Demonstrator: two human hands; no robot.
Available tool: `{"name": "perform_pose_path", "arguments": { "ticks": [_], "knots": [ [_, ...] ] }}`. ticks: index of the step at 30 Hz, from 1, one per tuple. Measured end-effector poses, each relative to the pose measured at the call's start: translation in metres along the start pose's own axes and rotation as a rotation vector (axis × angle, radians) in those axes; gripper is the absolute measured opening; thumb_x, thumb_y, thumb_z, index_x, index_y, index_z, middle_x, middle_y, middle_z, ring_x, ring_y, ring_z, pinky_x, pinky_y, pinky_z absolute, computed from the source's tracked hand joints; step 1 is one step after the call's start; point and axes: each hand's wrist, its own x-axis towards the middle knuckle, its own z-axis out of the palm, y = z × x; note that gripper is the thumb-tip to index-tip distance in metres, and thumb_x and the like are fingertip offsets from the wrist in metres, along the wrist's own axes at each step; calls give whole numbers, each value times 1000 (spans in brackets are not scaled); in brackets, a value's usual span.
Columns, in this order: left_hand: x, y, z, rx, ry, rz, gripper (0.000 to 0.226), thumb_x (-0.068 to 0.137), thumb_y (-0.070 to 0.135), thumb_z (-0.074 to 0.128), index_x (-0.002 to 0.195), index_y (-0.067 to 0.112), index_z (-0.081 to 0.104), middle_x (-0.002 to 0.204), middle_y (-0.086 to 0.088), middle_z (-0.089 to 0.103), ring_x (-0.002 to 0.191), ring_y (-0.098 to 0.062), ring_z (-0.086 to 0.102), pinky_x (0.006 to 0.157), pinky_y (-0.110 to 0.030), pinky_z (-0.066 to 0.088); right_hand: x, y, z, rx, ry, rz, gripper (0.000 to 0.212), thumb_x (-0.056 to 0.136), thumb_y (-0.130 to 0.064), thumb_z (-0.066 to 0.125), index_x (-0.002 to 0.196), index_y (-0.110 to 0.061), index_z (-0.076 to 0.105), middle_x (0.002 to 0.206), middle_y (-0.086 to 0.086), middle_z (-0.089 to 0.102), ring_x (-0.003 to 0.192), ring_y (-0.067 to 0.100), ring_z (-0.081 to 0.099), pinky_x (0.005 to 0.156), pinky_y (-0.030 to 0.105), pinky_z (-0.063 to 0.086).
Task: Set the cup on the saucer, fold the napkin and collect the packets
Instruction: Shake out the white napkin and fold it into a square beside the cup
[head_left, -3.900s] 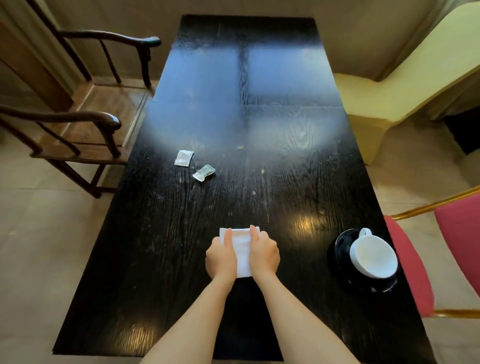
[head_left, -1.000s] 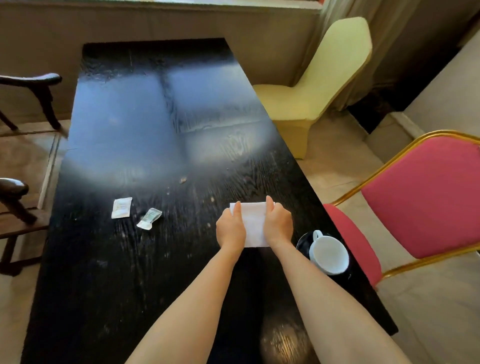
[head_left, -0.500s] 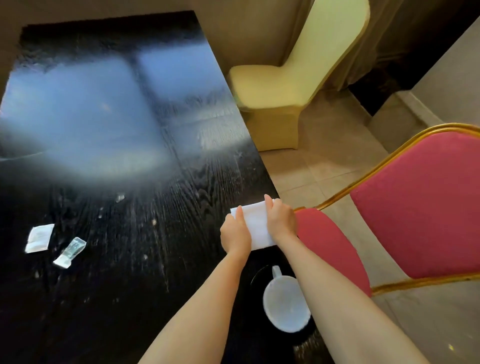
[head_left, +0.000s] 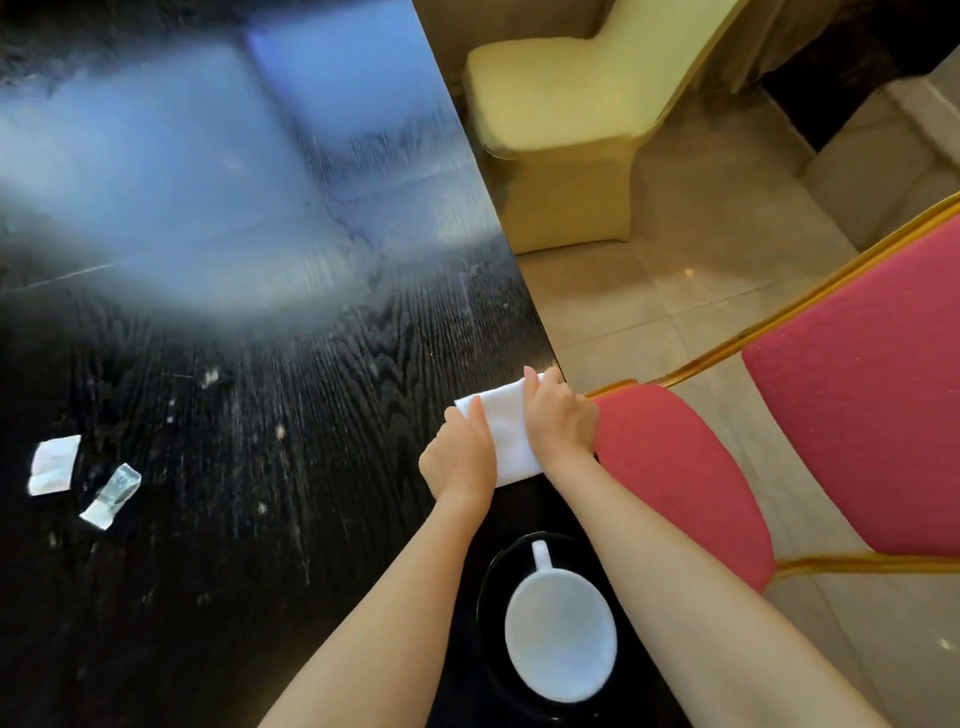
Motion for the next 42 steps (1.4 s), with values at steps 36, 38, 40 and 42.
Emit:
{"name": "perform_pose_path", "arguments": {
  "ticks": [36,38,40,42],
  "knots": [
    [-8,-26,-13,-562,22,28,33,91,18,54,123,15,49,108,-4,55,86,-13,54,62,-18,41,-13,24,-28,545,-233,-148,42,85,9,47,124,-3,56,114,18,56,87,16,48,85,30,44],
    [-4,-27,-13,-564,19,34,33,90,17,54,123,14,49,106,-3,55,86,-14,55,64,-20,43,-11,21,-27,543,-230,-139,42,85,9,46,124,-4,56,114,17,56,86,16,48,83,27,42],
    [-1,-27,-13,-563,16,31,34,90,18,54,123,15,48,103,-2,54,84,-13,55,62,-19,42,-11,21,-26,541,-227,-136,42,85,8,46,123,-5,57,112,16,57,85,16,48,80,26,42],
    [-1,-29,-13,-554,12,38,35,90,19,54,124,16,48,102,-2,54,81,-12,54,58,-16,40,-11,21,-26,535,-232,-140,42,85,7,47,124,-6,56,113,15,57,85,15,49,79,24,42]
  ]
}}
